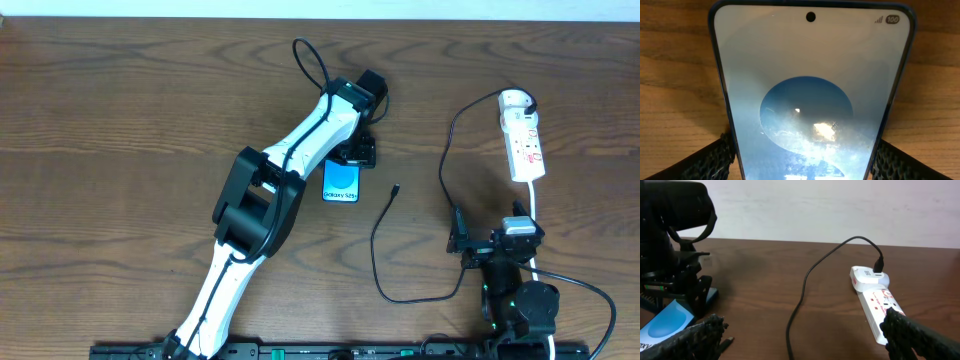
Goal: Plug charger to phone and switch on socket
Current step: 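Lower the left gripper and grasp the phone's top edge, then lift the phone with the left gripper and hold it upright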
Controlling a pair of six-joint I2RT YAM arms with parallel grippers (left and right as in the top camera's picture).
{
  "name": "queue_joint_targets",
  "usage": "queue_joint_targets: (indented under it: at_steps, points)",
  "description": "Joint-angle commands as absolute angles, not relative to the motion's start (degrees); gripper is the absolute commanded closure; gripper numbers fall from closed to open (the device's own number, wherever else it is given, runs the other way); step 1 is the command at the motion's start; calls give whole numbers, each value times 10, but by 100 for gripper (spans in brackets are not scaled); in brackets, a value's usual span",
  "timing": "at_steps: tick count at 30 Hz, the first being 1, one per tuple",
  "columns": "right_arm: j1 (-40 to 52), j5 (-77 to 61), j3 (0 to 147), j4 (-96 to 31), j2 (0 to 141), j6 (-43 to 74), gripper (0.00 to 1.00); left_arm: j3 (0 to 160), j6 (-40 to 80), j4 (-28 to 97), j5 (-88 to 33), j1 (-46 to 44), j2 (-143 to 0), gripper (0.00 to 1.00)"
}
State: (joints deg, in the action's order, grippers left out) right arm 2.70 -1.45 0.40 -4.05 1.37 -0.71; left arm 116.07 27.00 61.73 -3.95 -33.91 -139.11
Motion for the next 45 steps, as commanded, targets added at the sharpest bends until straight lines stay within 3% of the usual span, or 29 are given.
queue_joint_targets:
  at_steps: [1,9,15,34,45]
  points:
    - [23,-10,3,-43,10,-13,1,1156,269,628,-26,-335,-1421,14]
    - [23,-10,3,-43,10,-13,1,1155,269,629,-50,-335,-1421,14]
    - [23,-10,3,-43,10,-13,1,1155,269,629,-52,-335,-1421,22]
    - [23,-10,3,-43,10,-13,1,1166,268,666,-136,-315,-1338,23]
    - [23,-10,3,-43,10,-13,1,1166,211,672,-449,-271,-1262,24]
